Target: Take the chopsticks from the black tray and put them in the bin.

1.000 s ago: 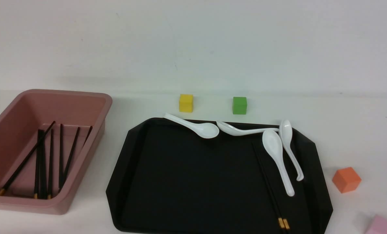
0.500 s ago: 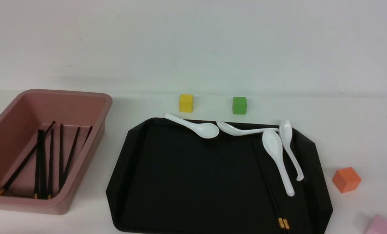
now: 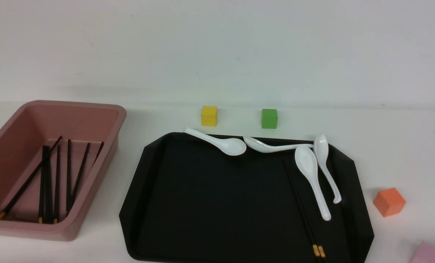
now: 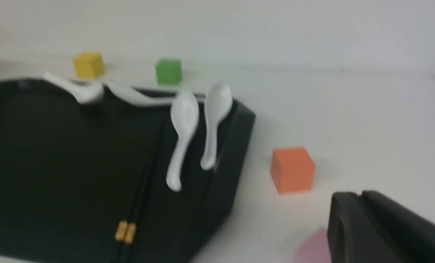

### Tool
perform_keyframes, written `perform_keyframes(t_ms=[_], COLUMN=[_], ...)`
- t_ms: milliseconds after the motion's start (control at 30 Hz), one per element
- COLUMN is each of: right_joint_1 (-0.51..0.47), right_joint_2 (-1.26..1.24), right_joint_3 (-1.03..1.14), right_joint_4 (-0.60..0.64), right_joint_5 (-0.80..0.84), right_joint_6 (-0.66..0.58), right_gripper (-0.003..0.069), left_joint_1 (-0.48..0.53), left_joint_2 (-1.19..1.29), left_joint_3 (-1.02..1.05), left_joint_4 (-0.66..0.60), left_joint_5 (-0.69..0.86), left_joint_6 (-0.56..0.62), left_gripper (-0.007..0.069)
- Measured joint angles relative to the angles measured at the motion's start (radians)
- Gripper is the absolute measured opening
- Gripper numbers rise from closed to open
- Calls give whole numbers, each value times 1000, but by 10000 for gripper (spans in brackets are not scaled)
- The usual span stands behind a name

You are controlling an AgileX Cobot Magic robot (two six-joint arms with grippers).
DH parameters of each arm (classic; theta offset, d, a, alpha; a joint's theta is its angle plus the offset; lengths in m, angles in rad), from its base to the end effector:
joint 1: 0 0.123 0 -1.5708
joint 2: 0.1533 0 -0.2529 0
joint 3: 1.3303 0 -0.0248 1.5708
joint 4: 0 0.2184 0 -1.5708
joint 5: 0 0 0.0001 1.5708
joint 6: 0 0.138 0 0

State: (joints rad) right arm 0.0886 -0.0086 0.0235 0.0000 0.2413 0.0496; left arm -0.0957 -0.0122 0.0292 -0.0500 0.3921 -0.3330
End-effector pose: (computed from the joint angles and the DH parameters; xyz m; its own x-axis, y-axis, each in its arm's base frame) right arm 0.1014 0.0090 0.1767 -0.1717 0.0345 -0.9845 -0.0801 0.9956 0.0489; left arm 0.0959 -0.0119 0.1549 -0.3342 -0.3397 -0.8791 -0.0109 0.9341 -0.3568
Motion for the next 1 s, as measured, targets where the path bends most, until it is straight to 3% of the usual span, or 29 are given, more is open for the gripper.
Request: perform_keyframes(t_ms=[267, 1000], right_joint_1=[-11, -11], right_joint_2=[-1, -1], right_joint_3=[-4, -5], right_joint_4=[6, 9], right_joint_5=[118, 124], right_joint_6=[3, 3], right_gripper=[71, 99], left_joint_1=[0, 0], left_joint_2=[0, 0], left_joint_3=[0, 0], left_joint_4=[0, 0], left_joint_5=[0, 0], left_joint_6=[0, 0], left_gripper=[238, 238])
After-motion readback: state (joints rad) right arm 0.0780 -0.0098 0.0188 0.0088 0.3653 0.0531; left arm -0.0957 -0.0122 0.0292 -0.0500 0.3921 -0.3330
